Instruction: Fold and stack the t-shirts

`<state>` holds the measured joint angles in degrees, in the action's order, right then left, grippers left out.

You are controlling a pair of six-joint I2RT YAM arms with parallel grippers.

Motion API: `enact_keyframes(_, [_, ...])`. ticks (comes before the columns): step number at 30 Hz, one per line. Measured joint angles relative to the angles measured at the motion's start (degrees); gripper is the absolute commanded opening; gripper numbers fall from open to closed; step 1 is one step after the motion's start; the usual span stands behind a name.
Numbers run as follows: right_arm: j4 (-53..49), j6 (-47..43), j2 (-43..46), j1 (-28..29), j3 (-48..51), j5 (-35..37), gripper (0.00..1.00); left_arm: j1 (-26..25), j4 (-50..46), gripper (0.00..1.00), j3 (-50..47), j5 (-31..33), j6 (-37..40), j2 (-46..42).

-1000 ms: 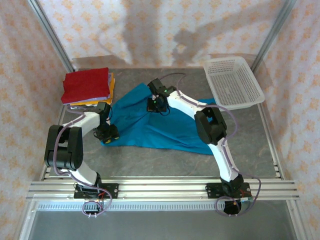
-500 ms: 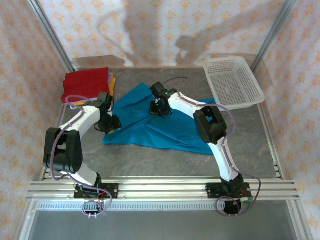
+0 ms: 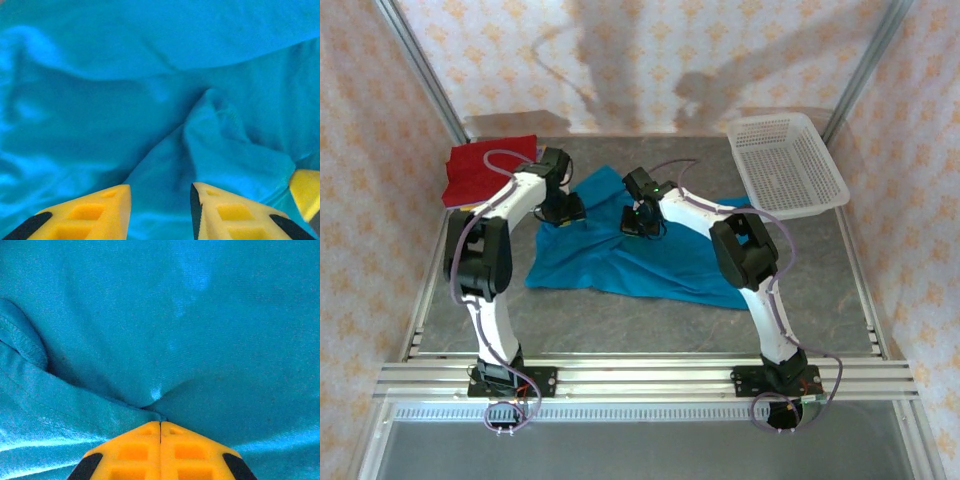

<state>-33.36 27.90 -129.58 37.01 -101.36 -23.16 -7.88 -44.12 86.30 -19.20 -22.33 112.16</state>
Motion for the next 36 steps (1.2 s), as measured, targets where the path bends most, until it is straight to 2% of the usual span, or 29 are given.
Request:
enact_keyframes(13, [-0.2,-0.1,0.0,0.0,-0.5,-0.4,0.0,-1.4,0.2,0.35,9.6,-0.3,0.8,10.0])
enact_keyframes(16, [-0.2,-0.1,0.0,-0.1,-0.5,-0.4,0.0,-1.4,0.2,0.26,9.6,-0.9,1.0,11.2])
enact_keyframes(20, [-0.3,-0.3,0.0,-0.1,-0.6,-0.4,0.0,-1.4,0.2,0.06,9.7,-1.4,1.1,12.0])
enact_keyframes(23, [-0.3,-0.5,0.0,-0.1,-0.7,-0.4,0.0,-1.4,0.2,0.0,9.7,-1.6,1.4,12.0])
enact_keyframes(36, [-0.5,-0.5,0.0,-0.3,-0.7,-0.6,0.01,-1.4,3.7,0.0,9.8,-1.3,-1.9,9.9])
